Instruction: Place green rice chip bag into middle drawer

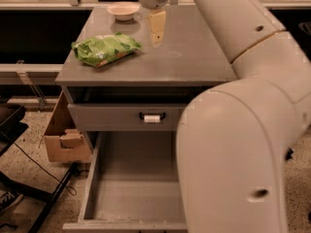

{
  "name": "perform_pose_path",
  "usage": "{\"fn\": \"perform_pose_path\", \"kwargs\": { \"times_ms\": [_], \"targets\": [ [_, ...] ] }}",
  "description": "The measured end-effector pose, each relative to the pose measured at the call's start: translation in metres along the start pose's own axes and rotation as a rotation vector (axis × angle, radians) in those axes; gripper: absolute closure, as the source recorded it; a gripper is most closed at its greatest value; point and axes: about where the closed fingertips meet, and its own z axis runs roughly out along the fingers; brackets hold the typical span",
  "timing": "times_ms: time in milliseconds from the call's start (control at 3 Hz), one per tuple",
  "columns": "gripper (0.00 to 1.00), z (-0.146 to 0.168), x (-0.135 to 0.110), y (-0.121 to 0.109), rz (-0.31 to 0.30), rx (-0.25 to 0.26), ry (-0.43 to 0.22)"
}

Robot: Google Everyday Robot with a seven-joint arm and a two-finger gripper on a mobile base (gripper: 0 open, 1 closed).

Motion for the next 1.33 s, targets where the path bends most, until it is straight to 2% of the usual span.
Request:
{"fn": "perform_pose_path", "kwargs": {
  "times_ms": [333, 1000, 1333],
  "targets": [
    [0.00, 0.029, -0.025, -0.024, -0.096, -0.053, 0.025],
    [0.00, 0.080, -0.067, -0.055, -0.206, -0.135, 0.128],
    [0.00, 0.100, -0.076, -0.061, -0.238, -0.172, 0.166]
  ]
}}
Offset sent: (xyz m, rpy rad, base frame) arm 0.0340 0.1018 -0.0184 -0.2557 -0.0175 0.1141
